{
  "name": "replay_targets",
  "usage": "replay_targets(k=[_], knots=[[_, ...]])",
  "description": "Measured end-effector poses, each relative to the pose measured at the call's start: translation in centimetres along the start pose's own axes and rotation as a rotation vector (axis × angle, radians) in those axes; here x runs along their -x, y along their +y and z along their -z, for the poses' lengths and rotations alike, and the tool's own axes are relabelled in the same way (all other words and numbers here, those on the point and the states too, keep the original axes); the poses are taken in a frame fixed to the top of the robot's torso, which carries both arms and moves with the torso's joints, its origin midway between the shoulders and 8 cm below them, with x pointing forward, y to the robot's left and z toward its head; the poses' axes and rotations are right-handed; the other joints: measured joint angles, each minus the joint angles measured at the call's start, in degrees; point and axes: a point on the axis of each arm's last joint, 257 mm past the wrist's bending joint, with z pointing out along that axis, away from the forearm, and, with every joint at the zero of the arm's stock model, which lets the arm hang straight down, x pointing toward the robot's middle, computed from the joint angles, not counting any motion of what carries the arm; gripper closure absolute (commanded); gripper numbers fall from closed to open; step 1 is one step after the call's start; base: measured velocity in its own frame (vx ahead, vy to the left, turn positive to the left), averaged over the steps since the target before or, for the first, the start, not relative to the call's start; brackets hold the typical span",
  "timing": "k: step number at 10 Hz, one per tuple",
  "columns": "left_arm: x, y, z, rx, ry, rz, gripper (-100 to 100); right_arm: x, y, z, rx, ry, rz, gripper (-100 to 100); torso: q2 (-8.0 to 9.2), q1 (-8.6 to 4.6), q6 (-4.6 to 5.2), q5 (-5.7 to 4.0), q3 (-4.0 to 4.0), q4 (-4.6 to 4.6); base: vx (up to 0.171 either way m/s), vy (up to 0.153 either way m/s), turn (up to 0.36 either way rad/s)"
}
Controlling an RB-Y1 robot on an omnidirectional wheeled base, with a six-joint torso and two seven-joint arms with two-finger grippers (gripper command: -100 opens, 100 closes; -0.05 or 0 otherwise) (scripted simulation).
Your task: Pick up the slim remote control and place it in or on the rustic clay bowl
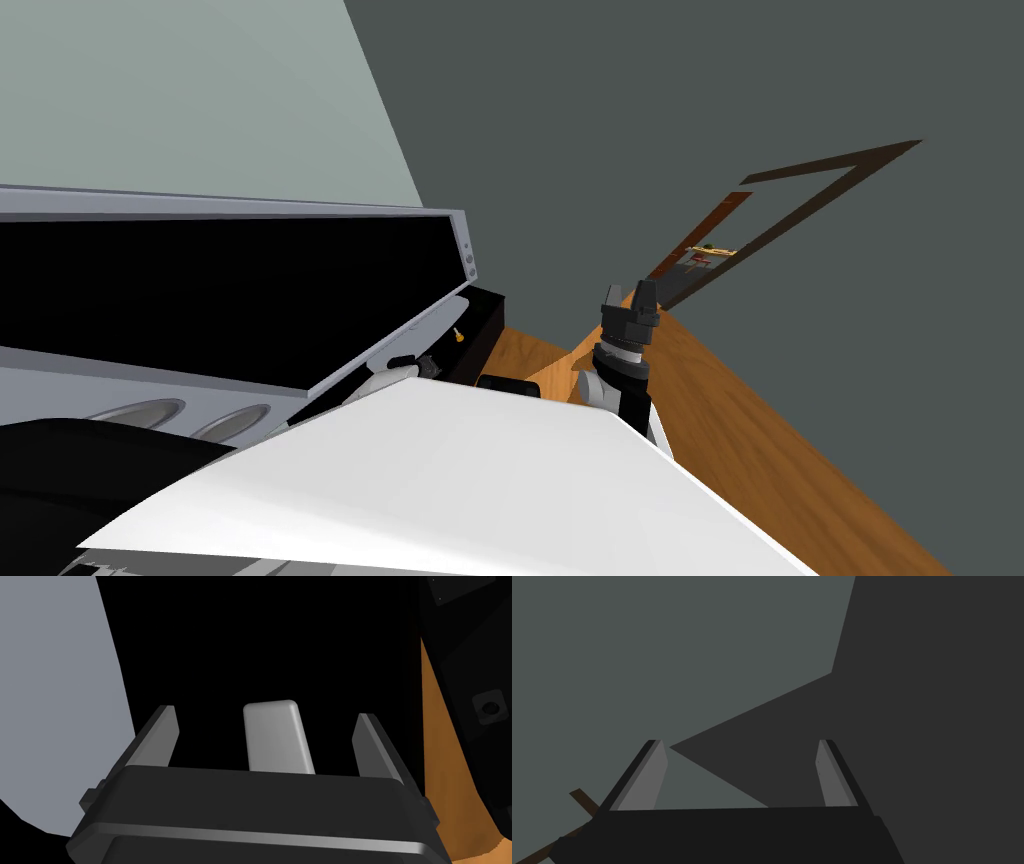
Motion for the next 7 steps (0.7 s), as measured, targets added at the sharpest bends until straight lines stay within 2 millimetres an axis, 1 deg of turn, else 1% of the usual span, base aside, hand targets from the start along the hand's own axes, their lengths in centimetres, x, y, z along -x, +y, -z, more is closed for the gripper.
replay_targets(k=[1, 5, 7], knots=[[1.0, 0.4, -0.1, 0.024, -0.028, 0.026, -100, 0.0, 0.0, 0.0, 0.0, 0.0, 0.0, 0, 0.01, 0.0, 0.0, -0.01, 0.0, 0.0, -0.018, 0.02, -0.027], [3.5, 1.2, -0.6, 0.092, -0.109, 0.108, -100, 0.0, 0.0, 0.0, 0.0, 0.0, 0.0, 0, -0.02, 0.02, 0.01, 0.0, -0.01, 0.0, -0.017, 0.028, -0.051], [5.1, 2.2, -0.8, 0.132, -0.159, 0.158, -100, 0.0, 0.0, 0.0, 0.0, 0.0, 0.0, 0, 0.01, 0.03, -0.01, 0.01, 0.0, 0.0, -0.015, 0.031, -0.03]])
